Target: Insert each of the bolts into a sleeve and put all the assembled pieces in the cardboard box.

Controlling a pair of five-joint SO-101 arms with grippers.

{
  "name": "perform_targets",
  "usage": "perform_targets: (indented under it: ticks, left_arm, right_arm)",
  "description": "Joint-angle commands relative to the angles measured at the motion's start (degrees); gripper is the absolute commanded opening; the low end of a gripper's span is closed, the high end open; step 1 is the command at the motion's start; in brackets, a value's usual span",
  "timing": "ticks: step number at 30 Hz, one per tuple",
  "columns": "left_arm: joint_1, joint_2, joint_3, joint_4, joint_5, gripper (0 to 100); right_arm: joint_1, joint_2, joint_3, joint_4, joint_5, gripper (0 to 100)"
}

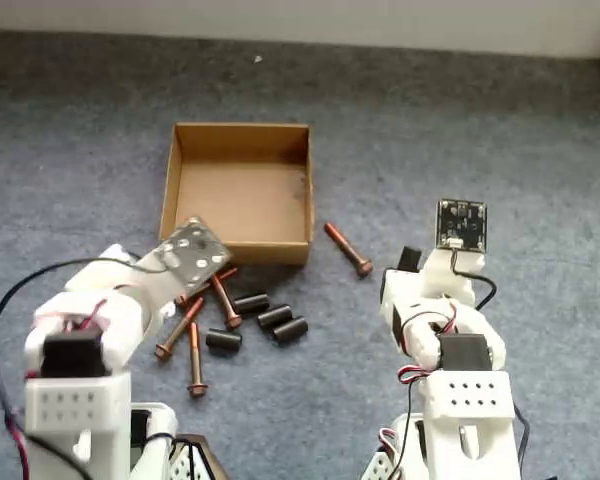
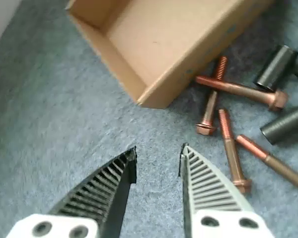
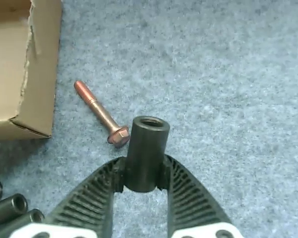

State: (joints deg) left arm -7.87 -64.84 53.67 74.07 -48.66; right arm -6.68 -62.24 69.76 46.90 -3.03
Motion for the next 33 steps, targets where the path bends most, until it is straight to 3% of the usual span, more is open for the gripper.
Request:
perform_targets:
  ticks: [1, 8, 16, 33]
  left_arm:
    - [6.8, 12.3, -5.3, -0.1, -17.2, 17]
    - [15.1, 22.7, -6.3, -2.4, -32.1, 17]
    - [18.0, 37.8, -6.9, -14.3, -32.4, 17]
    - [17.5, 59.7, -13.7, -14.9, -42.5, 17]
  right_arm:
    - [1.2, -0.6, -0.5, -1.2, -0.4, 0.5]
    - [3.7, -0.7, -0.6, -1.4, -0.5, 0.5]
    - [6.2, -0.5, -0.6, -3.3, -0.6, 0.5]
    - [6.8, -0.5, -0.6, -3.3, -0.6, 0.5]
